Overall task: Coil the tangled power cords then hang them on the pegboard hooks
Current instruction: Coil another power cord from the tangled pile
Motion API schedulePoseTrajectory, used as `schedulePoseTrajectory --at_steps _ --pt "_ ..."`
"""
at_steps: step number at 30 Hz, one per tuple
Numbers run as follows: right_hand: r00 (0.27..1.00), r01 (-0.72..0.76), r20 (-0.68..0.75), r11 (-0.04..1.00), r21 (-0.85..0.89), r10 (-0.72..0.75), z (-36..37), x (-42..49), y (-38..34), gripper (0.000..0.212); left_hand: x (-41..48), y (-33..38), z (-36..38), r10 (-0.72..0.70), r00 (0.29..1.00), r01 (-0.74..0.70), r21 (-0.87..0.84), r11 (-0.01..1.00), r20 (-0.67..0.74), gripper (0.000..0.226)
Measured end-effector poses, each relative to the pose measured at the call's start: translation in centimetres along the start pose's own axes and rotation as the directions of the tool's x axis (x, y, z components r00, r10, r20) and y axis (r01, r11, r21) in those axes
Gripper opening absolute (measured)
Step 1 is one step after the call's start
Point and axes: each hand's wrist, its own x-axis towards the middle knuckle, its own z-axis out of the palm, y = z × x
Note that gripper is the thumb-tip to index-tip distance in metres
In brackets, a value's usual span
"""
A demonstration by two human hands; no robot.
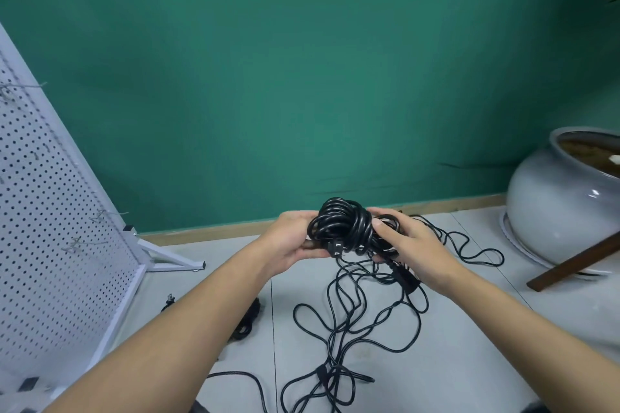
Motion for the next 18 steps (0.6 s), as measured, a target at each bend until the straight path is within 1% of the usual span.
schedulePoseTrajectory --at_steps 1,3,5,6,8,9,10,11,12,13,14,15,16,17,18 --pt "0.997 -0.058 0.055 0.994 0.098 0.052 -0.2 -0.1 -0.1 0.034 0.0 0.0 -0.2 0.014 1.000 -0.014 0.022 1.000 0.002 0.028" --pt "0.973 -0.166 0.191 0.963 0.213 0.125 -0.7 -0.2 -0.2 0.039 -0.1 0.2 -0.5 0.042 0.999 -0.043 0.063 0.997 0.025 0.025" --pt "0.942 -0.231 0.298 0.944 0.234 0.156 -1.1 -0.5 -0.4 0.039 -0.2 0.1 -0.9 0.051 0.995 -0.060 0.107 0.992 0.085 0.023" --pt "0.935 -0.223 0.321 0.952 0.208 0.149 -1.2 -0.6 -0.4 0.038 -0.2 0.0 -1.1 0.055 0.992 -0.071 0.140 0.988 0.117 0.022" --pt "0.938 -0.116 0.339 0.989 0.095 0.077 -1.5 -0.7 -0.3 0.035 -0.2 0.0 -1.6 0.095 0.983 -0.132 0.240 0.962 0.160 0.019" --pt "0.946 -0.041 0.324 0.999 0.012 0.035 -1.6 -0.7 -0.3 0.034 -0.1 0.1 -1.8 0.139 0.977 -0.183 0.299 0.936 0.161 0.018" --pt "0.956 0.037 0.295 0.993 -0.108 -0.003 -1.6 -0.7 -0.4 0.034 0.0 0.2 -2.1 0.206 0.967 -0.247 0.363 0.899 0.148 0.018" --pt "0.962 0.111 0.271 0.958 -0.265 -0.036 -1.5 -0.6 -0.3 0.036 0.2 0.4 -2.3 0.291 0.948 -0.316 0.429 0.846 0.126 0.019" --pt "0.964 0.167 0.259 0.886 -0.433 -0.055 -1.3 -0.4 -0.3 0.039 0.3 0.6 -2.5 0.387 0.916 -0.385 0.504 0.773 0.106 0.019" --pt "0.966 0.198 0.253 0.791 -0.579 -0.057 -1.2 -0.2 -0.2 0.042 0.5 0.8 -2.6 0.477 0.873 -0.437 0.587 0.681 0.097 0.020" --pt "0.971 0.200 0.232 0.703 -0.683 -0.051 -1.1 -0.1 -0.2 0.045 0.6 1.0 -2.5 0.549 0.829 -0.468 0.671 0.576 0.107 0.020" --pt "0.980 0.179 0.195 0.648 -0.740 -0.049 -1.0 -0.1 -0.2 0.047 0.6 1.2 -2.2 0.601 0.790 -0.477 0.740 0.474 0.124 0.019" --pt "0.984 0.167 0.163 0.636 -0.754 -0.066 -1.0 0.0 -0.2 0.049 0.6 1.3 -1.7 0.642 0.756 -0.472 0.785 0.401 0.126 0.018" --pt "0.983 0.181 0.152 0.644 -0.743 -0.100 -1.0 -0.1 -0.2 0.050 0.5 1.5 -1.2 0.675 0.729 -0.465 0.805 0.368 0.113 0.017" --pt "0.974 0.227 0.168 0.648 -0.727 -0.152 -0.7 -0.1 -0.2 0.050 0.4 1.6 -0.9 0.695 0.713 -0.461 0.805 0.373 0.087 0.017"
